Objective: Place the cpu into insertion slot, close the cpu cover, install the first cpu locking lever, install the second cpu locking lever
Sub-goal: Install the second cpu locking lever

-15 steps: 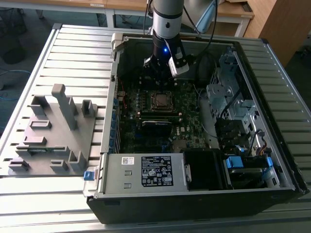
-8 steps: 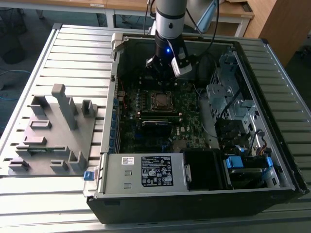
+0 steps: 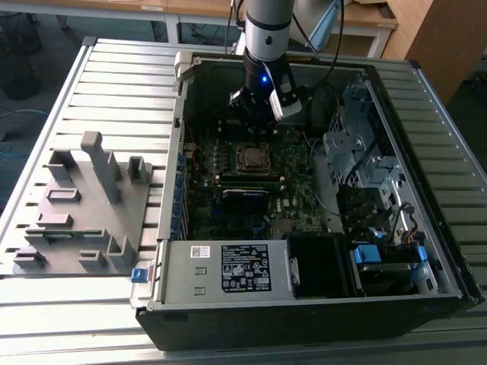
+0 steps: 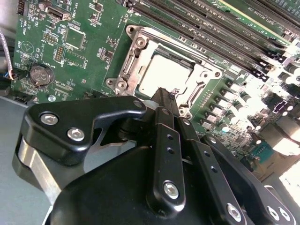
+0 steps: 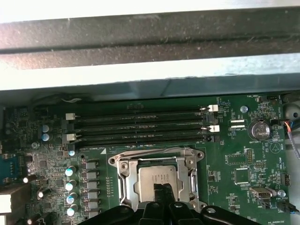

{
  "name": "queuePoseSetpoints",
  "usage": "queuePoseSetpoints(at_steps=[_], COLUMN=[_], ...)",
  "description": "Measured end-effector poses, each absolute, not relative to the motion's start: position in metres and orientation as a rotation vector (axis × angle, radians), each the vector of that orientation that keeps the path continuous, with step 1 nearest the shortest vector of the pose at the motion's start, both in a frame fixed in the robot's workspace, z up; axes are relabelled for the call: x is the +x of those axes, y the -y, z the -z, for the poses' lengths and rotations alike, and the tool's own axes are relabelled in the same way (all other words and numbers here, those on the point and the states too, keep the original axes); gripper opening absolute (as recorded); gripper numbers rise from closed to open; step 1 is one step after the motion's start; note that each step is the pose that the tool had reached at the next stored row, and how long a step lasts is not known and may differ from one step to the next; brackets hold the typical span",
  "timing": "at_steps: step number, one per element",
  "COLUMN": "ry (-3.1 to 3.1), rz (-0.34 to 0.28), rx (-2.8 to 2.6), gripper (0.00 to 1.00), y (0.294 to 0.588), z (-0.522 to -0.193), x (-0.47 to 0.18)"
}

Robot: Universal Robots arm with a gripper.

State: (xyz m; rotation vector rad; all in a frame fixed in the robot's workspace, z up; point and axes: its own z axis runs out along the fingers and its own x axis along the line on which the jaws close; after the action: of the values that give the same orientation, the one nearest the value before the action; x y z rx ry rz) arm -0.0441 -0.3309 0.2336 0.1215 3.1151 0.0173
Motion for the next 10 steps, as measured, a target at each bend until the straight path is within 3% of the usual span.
queuePoseSetpoints(at_steps=[10], ry=[-3.115], rz=[-0.018], rx=[0.113], gripper=[0.10], y=[0.3309], z=[-0.2330], x=[-0.0376])
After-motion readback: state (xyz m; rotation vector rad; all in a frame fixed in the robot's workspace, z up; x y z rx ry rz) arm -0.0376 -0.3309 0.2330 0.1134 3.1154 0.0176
